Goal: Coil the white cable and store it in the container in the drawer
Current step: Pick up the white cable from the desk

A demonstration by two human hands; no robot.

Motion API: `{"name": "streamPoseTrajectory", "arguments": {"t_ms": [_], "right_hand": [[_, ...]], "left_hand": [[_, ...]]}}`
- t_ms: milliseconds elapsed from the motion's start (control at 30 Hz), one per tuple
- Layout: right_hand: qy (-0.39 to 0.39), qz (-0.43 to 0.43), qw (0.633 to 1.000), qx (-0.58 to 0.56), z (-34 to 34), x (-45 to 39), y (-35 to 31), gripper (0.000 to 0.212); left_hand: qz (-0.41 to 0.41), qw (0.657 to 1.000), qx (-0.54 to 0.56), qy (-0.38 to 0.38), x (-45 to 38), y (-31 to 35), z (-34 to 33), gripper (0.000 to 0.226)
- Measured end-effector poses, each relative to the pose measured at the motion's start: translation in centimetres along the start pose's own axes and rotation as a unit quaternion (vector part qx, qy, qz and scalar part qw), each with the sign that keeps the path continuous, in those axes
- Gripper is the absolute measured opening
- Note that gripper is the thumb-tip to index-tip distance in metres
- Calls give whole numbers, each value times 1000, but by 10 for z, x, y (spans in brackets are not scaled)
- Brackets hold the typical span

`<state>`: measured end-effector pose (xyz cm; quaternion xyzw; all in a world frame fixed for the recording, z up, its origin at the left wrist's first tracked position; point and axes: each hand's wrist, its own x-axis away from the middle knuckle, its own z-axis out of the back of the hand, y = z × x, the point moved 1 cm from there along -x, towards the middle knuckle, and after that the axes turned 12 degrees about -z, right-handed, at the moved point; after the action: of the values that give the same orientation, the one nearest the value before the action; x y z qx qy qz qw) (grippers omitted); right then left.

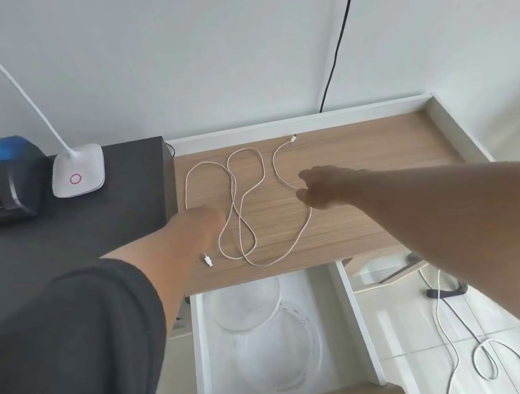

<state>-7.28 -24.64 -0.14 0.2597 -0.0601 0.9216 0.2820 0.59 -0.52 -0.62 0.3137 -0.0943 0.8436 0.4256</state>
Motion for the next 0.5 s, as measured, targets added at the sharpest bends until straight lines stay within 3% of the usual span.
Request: {"name": "streamPoseTrajectory", "arguments": {"t_ms": [133, 300, 500], "right_hand": [[3, 8, 1000, 3, -13, -15, -3, 55], [27, 0, 999, 25, -30, -36, -8, 39], [33, -27, 999, 4, -45, -58, -15, 31]], "left_hand": [[4, 999, -39, -16, -27, -8, -12, 41], [20, 992, -98, -78, -48, -17, -23, 24], [-7, 980, -167, -110, -51, -19, -37, 35]]}}
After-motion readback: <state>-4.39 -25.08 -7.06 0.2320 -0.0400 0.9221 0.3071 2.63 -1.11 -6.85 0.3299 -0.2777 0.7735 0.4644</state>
